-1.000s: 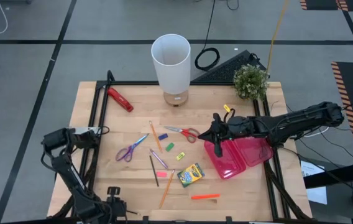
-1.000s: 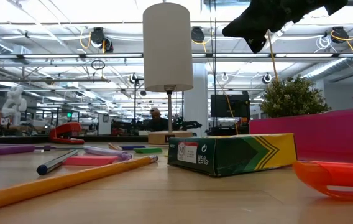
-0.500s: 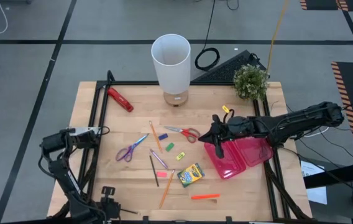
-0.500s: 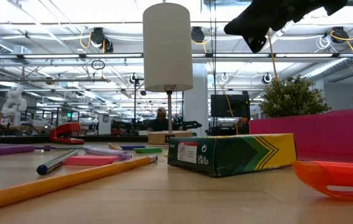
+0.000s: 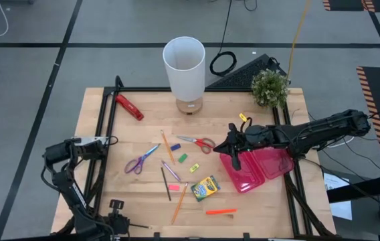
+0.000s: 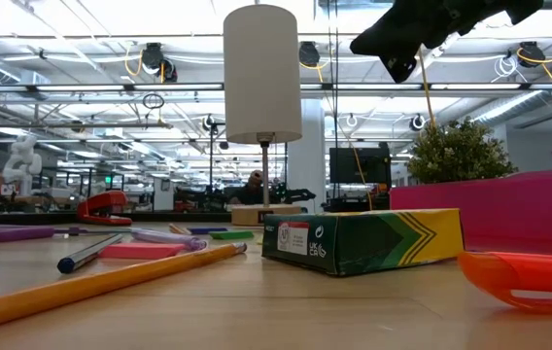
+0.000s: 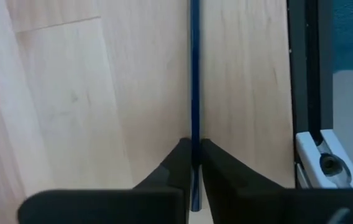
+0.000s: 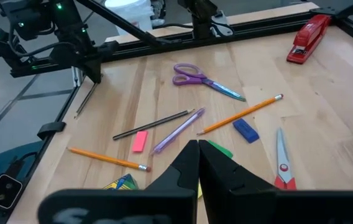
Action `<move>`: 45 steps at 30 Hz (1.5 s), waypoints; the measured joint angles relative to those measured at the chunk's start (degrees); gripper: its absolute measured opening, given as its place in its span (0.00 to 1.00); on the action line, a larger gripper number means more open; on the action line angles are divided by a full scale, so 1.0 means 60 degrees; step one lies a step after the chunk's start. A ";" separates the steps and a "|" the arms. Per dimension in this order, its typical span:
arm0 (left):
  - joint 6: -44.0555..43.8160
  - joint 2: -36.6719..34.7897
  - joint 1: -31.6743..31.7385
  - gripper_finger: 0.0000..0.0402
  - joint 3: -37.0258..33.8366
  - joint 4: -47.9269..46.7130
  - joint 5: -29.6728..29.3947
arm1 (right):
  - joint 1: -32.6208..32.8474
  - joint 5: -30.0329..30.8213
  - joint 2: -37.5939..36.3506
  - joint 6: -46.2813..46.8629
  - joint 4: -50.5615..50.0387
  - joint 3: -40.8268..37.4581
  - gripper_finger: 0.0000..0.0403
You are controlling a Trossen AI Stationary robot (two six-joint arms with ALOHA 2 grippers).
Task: Pack school essentials
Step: Put the left blue pencil into the pink supply box
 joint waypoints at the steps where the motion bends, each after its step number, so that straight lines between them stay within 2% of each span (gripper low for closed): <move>1: -0.0025 0.0004 0.0027 0.10 0.0000 -0.0002 0.0003 | 0.0000 0.0000 0.0000 0.0003 0.0003 0.0001 0.00; 5: 0.0024 -0.0055 0.0117 0.11 -0.0017 -0.0008 0.0058 | 0.0000 0.0004 0.0000 0.0003 0.0004 0.0000 0.00; 14: 0.0143 -0.0346 0.0474 0.06 -0.0052 -0.0438 -0.0122 | 0.0004 0.0011 0.0000 0.0018 0.0436 0.0004 0.00; 24: 0.0833 -0.0350 0.1050 0.10 -0.0051 -0.0669 -0.0238 | 0.0006 0.0014 0.0182 0.0731 0.0627 0.0004 0.00; 31: 0.1872 -0.0363 0.1769 0.10 -0.0011 -0.1207 -0.0473 | 0.0386 -0.0237 0.1216 0.0747 0.2208 0.0140 0.00; 40: 0.3695 -0.0412 0.2930 0.10 0.0000 -0.1943 -0.0594 | 0.0879 -0.0271 0.3221 0.0217 0.1417 0.1911 0.00; 45: 0.4534 -0.0412 0.3528 0.10 0.0286 -0.2758 -0.1024 | 0.0950 -0.0282 0.4038 0.0178 0.0672 0.2631 0.03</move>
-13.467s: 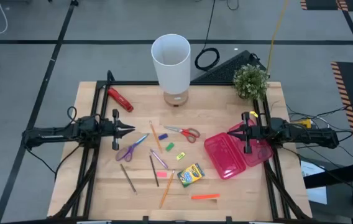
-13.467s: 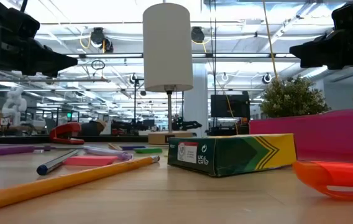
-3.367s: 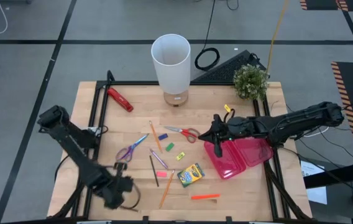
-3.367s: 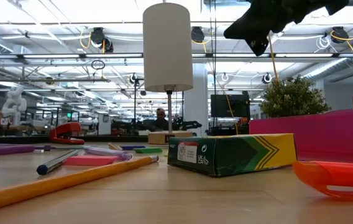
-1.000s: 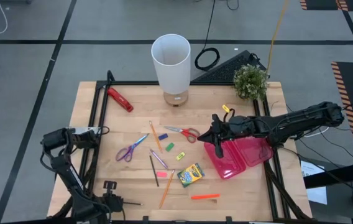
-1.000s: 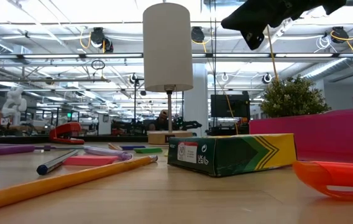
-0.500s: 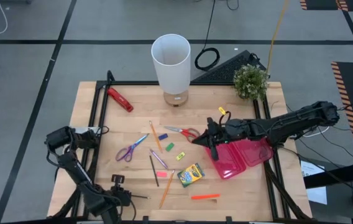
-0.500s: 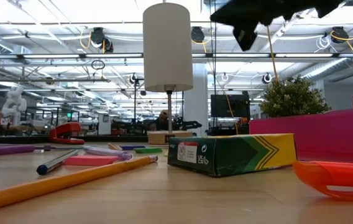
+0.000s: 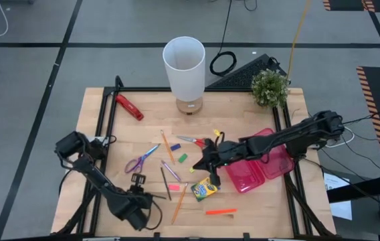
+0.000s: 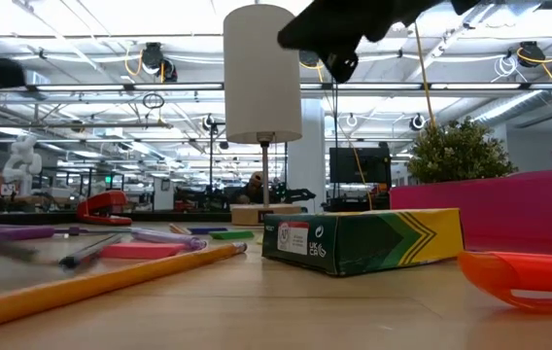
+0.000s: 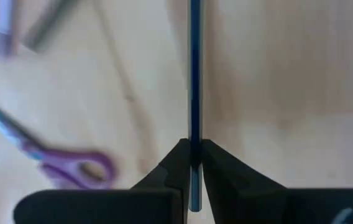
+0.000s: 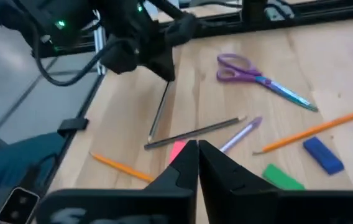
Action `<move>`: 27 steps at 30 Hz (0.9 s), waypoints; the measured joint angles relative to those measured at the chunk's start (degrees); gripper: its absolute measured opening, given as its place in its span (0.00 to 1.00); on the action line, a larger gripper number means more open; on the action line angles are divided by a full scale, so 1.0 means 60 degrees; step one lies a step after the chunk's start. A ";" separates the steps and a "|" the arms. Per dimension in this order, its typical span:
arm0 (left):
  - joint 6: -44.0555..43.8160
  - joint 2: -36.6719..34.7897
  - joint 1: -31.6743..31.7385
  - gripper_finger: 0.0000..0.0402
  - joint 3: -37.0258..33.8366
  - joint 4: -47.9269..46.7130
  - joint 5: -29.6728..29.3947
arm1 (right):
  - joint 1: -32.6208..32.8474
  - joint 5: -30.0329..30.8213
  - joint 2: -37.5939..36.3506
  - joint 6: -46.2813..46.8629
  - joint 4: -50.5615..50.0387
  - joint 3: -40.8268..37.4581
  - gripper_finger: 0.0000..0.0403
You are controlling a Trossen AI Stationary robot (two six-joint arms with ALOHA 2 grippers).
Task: Pack school essentials
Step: Put the left blue pencil into the pink supply box
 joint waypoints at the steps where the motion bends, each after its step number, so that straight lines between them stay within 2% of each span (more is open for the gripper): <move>1: 0.0164 -0.0002 0.0112 0.10 0.0107 -0.0197 -0.0134 | -0.0003 -0.0006 0.0104 0.0025 -0.0096 0.0047 0.05; 13: 0.1430 -0.0005 0.0963 0.10 0.1599 -0.2150 -0.1783 | -0.0080 -0.0120 0.0359 0.0456 0.0113 0.0145 0.25; 18: 0.2188 -0.0004 0.1276 0.10 0.1965 -0.2366 -0.2734 | -0.0076 -0.0466 0.0359 0.1213 0.0151 0.0145 0.33; 27: 0.4205 -0.0004 0.1930 0.10 0.2711 -0.2349 -0.4719 | -0.0131 -0.0480 0.0359 0.2083 0.0155 0.0145 0.48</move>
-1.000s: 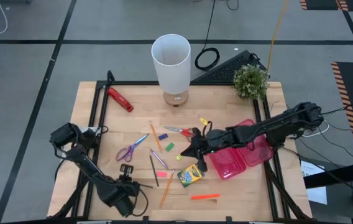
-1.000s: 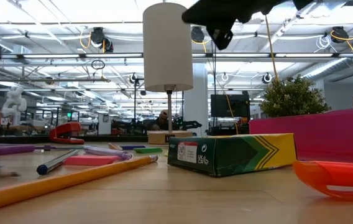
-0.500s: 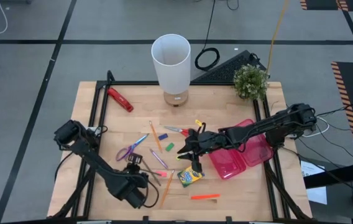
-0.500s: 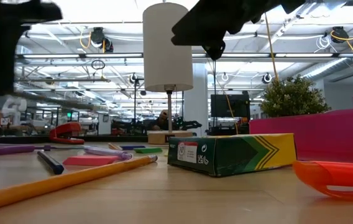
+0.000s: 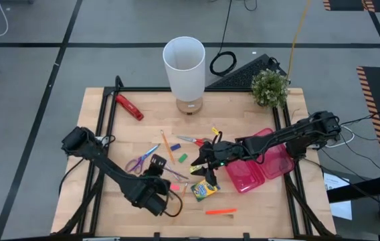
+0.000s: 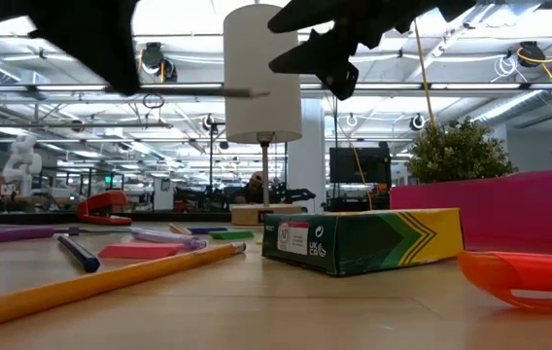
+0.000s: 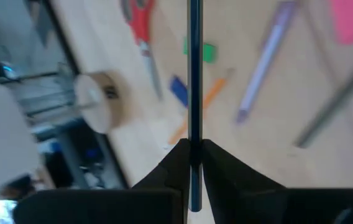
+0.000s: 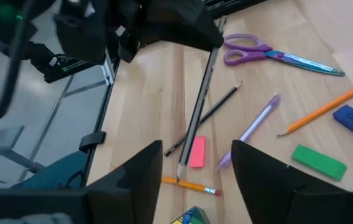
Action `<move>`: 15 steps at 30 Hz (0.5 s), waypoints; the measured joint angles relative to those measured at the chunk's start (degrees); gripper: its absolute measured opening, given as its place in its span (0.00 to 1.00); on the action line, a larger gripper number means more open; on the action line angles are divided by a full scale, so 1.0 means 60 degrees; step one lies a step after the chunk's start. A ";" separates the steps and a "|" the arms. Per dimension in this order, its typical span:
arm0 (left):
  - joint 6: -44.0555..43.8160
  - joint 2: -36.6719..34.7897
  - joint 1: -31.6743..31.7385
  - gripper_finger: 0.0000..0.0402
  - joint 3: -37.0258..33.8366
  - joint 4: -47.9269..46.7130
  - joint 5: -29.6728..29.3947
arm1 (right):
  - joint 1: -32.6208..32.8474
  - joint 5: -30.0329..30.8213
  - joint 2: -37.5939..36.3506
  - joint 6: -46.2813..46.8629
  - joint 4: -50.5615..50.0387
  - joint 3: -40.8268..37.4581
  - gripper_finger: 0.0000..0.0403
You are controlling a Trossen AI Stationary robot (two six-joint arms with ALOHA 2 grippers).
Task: Pack school essentials
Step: Put the left blue pencil into the pink supply box
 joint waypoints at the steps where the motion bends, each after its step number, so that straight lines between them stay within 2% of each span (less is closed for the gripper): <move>1: 0.0269 0.0000 0.0049 0.10 0.0105 0.0027 -0.0220 | -0.0009 0.0004 0.0000 0.0014 0.0018 0.0000 0.49; 4: 0.1041 0.0000 0.0232 0.10 0.0363 0.0078 -0.0826 | -0.0057 0.0046 0.0000 0.0073 0.0045 -0.0001 0.53; 7: 0.1716 0.0000 0.0453 0.10 0.0482 0.0243 -0.1239 | -0.0073 0.0591 0.0000 0.0019 0.0111 -0.0007 0.54; 15: 0.3306 0.0000 0.0966 0.10 0.0493 0.1237 -0.1352 | -0.0073 0.0750 0.0000 -0.0101 0.0279 -0.0007 0.51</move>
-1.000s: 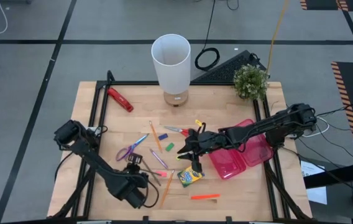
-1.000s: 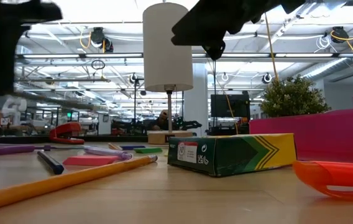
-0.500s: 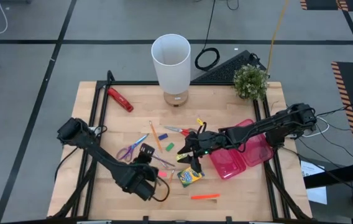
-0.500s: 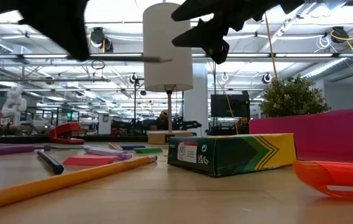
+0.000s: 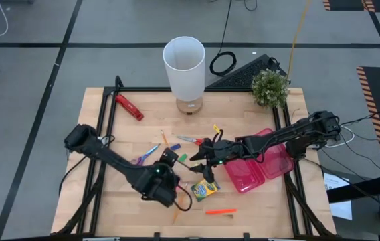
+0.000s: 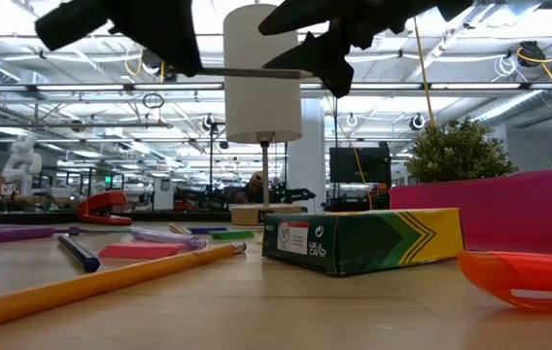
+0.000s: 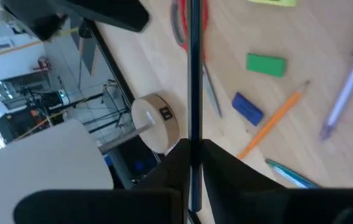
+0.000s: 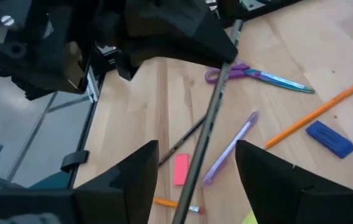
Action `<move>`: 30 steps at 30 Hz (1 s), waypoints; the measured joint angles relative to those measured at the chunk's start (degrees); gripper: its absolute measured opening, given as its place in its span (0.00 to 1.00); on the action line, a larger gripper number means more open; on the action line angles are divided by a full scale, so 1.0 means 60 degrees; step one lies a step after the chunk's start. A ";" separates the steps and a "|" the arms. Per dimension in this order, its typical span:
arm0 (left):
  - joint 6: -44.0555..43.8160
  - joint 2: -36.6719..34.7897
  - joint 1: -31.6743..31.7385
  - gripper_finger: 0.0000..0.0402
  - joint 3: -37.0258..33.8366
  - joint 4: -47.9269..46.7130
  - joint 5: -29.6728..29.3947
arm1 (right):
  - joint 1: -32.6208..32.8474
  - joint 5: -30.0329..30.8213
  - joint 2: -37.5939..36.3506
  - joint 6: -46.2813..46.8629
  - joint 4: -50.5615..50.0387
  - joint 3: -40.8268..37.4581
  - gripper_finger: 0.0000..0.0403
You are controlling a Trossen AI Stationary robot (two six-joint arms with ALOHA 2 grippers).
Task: Pack school essentials
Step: Put the left blue pencil into the pink supply box
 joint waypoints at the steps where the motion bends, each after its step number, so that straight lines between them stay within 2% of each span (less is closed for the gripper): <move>1: 0.0145 0.0000 0.0042 0.10 0.0000 0.0133 -0.0100 | -0.0001 0.0001 0.0000 -0.0005 -0.0006 0.0000 0.51; 6: 0.0993 0.0000 0.0160 0.10 0.0000 0.0558 -0.0473 | -0.0011 0.0004 0.0000 -0.0008 -0.0006 0.0000 0.51; 17: 0.1797 0.0000 0.0412 0.10 0.0000 0.1518 -0.0965 | -0.0087 0.0029 0.0166 -0.0225 -0.0041 -0.0018 0.48; 21: 0.1814 0.0000 0.0421 0.10 0.0000 0.1561 -0.0972 | -0.0190 0.0033 0.0143 -0.0253 -0.0060 -0.0004 0.39; 30: 0.1611 0.0000 0.0403 0.11 0.0000 0.1550 -0.0972 | -0.0209 0.0103 0.0146 -0.0725 -0.0157 -0.0011 0.11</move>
